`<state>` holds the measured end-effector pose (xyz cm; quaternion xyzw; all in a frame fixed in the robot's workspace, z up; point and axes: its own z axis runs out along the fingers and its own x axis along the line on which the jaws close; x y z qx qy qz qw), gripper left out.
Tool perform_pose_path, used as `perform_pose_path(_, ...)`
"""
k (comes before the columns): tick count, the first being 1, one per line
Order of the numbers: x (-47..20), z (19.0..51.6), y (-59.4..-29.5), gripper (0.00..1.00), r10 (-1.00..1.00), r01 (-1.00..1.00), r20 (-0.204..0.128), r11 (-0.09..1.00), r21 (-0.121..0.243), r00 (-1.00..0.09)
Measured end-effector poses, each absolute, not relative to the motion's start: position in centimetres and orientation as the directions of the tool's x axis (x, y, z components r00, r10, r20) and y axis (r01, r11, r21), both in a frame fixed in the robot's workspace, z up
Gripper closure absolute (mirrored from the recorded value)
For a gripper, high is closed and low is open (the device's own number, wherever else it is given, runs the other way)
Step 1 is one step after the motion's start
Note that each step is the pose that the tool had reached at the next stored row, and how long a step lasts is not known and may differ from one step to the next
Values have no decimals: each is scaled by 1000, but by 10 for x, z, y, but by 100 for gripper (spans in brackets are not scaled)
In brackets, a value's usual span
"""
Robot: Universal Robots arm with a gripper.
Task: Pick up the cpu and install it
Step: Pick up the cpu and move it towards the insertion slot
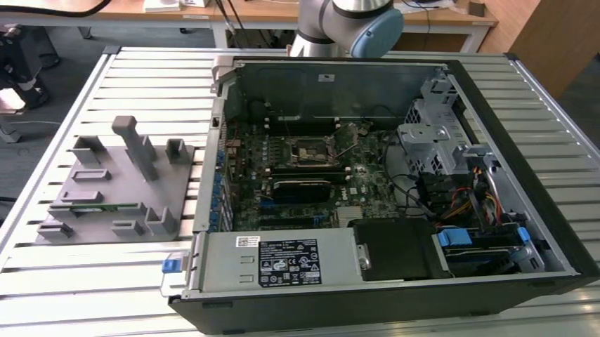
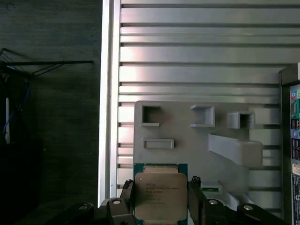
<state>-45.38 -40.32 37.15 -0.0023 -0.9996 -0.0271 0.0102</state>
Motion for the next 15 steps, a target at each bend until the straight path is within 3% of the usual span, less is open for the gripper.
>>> perform_pose_path(15,-445,387,-403,46,4,5,21,999,54,-1000)
